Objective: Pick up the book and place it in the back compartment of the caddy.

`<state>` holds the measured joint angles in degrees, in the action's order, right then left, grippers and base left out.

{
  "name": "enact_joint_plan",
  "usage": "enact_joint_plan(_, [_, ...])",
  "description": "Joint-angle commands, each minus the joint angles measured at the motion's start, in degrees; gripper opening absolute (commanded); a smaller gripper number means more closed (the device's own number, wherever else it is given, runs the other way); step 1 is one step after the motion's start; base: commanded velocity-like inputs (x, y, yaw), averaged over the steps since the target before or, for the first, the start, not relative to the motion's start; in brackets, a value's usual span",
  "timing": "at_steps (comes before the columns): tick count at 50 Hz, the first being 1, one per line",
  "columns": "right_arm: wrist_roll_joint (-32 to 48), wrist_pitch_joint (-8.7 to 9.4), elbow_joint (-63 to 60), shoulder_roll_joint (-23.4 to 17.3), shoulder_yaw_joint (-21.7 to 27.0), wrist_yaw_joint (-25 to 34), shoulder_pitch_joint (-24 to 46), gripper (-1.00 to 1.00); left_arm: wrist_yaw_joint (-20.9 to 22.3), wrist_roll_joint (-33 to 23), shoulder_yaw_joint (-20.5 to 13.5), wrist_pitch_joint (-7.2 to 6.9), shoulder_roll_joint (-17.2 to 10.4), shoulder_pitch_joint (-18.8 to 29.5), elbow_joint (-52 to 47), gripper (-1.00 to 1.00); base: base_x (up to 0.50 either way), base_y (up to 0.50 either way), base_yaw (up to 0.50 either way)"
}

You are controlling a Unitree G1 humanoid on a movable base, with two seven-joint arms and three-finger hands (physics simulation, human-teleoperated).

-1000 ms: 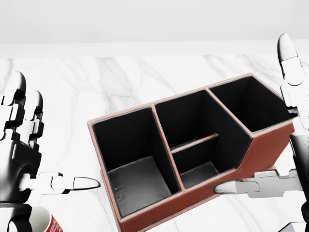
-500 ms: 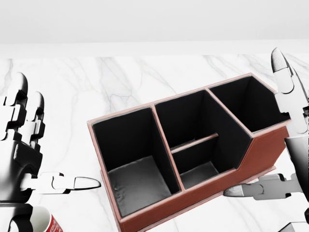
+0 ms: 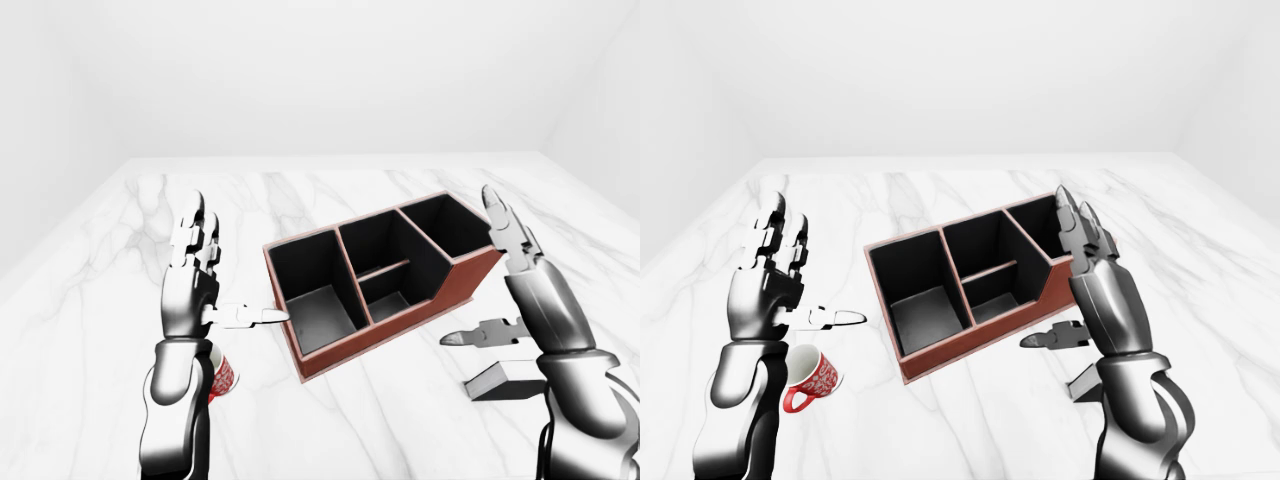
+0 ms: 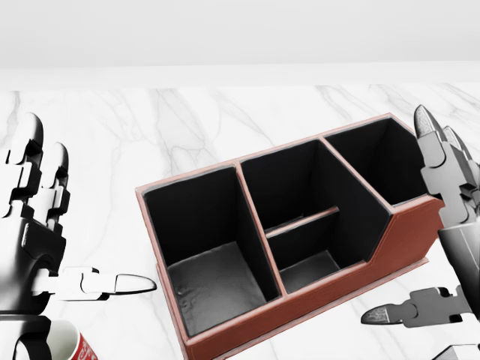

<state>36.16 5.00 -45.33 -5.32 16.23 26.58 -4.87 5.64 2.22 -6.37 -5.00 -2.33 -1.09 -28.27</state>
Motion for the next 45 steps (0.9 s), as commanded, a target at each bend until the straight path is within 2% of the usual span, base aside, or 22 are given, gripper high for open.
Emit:
enact_joint_plan(1, [2.5, 0.0, -0.2, 0.7, 1.0, 2.9, -2.4, 1.0, 0.0, -0.1, 0.0, 0.0, 0.0, 0.1, 0.1, 1.0, 0.0, 0.0, 0.0])
enact_joint_plan(45, [5.5, 0.0, 2.0, 1.0, 8.0, 9.8, -5.1, 1.0, 0.0, -0.5, 0.4, 0.0, 0.0, 0.0, 1.7, 1.0, 0.0, 0.0, 0.0])
